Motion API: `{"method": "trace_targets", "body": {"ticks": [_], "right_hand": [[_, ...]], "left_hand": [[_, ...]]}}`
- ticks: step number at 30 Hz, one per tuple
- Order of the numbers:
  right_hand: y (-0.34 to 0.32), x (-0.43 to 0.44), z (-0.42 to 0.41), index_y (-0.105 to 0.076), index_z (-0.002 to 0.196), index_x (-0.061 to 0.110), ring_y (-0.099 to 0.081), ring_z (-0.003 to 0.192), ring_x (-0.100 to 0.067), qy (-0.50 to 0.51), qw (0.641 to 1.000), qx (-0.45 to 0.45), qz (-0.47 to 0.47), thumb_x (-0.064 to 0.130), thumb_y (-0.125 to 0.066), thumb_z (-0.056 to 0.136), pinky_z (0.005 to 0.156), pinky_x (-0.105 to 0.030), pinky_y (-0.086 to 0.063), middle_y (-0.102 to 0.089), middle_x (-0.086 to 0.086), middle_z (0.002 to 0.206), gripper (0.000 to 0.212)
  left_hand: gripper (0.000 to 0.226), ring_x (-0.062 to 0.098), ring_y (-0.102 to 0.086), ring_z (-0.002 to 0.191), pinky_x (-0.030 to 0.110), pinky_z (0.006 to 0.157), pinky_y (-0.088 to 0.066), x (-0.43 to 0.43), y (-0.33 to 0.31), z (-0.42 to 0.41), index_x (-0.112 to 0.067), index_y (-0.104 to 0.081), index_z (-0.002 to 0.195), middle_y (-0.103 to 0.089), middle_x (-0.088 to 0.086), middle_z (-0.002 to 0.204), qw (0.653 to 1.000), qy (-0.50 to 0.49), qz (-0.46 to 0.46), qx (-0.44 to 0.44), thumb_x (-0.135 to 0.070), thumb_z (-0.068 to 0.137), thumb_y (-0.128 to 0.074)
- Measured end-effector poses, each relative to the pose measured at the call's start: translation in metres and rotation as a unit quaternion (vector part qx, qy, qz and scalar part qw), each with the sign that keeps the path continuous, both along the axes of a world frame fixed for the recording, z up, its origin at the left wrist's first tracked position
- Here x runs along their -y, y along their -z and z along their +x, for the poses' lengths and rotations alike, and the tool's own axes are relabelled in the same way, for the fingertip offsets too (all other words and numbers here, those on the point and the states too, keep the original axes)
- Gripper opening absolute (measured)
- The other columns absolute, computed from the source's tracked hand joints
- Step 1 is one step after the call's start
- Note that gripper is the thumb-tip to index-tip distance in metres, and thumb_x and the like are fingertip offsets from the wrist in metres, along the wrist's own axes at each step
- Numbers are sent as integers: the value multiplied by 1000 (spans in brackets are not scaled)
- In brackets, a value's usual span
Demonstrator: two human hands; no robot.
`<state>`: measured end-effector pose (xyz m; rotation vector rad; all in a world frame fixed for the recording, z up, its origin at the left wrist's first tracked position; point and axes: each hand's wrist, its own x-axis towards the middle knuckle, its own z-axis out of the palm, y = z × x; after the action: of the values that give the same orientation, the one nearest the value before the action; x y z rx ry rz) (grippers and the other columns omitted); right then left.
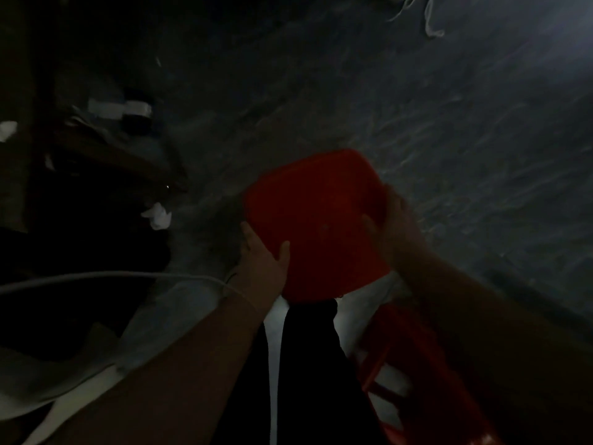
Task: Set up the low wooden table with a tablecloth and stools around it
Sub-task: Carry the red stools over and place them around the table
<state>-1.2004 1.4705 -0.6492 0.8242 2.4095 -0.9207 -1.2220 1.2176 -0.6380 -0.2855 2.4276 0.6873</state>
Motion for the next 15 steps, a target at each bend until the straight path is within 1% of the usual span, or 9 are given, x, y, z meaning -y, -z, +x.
{"method": "trace_targets", "body": {"ticks": [3,6,8,10,12,14,15], "right_hand": [[34,-4,2,-9,155,30,-38,138,-30,18,999,-8,-24,65,-57,85,106,-45,-36,-33,-11,154,92],[49,-2,8,-5,154,36,-42,136,-26,31,999,-33,-22,75,-52,81,102,-38,-36,-33,-8,154,95],[48,-1,9,-5,154,36,-43,136,-25,35,998,-42,-23,74,-52,81,104,-39,-38,-34,-7,155,95],[42,1,8,-7,155,33,-43,136,-25,33,998,-46,-23,71,-54,81,107,-43,-40,-37,-8,153,95],[27,3,5,-8,155,30,-44,136,-25,37,998,-57,-11,68,-55,82,107,-42,-40,-39,-8,152,94],[1,7,2,-7,155,30,-44,136,-25,38,997,-67,-5,68,-56,83,107,-45,-42,-38,-7,153,95],[-15,11,1,-6,155,31,-44,136,-24,36,997,-73,-2,69,-56,83,106,-47,-43,-37,-6,153,96]], "left_hand": [[100,33,-27,145,52,117,-27,-13,24,6,-10,14,156,-12,18,163,999,-45,14,3,-57,94,-50],[104,37,-37,138,48,111,-35,-24,34,12,-9,14,155,-20,23,158,996,-81,-19,-14,-58,93,-53],[104,38,-41,134,47,106,-39,-25,35,11,-9,14,155,-23,25,156,996,-86,-15,-14,-56,92,-54],[102,37,-40,135,48,108,-39,-20,31,8,-12,14,156,-21,24,157,996,-84,15,-12,-54,93,-55],[98,35,-39,137,48,108,-40,-14,17,2,-19,13,156,-21,21,158,996,-80,36,-29,-54,94,-54],[92,33,-39,136,43,106,-37,-10,-7,-4,-23,9,157,-23,18,157,995,-64,38,-69,-55,95,-52],[90,32,-38,136,38,105,-34,-8,-23,-9,-23,6,157,-24,18,157,994,-55,38,-90,-54,95,-51]]}}
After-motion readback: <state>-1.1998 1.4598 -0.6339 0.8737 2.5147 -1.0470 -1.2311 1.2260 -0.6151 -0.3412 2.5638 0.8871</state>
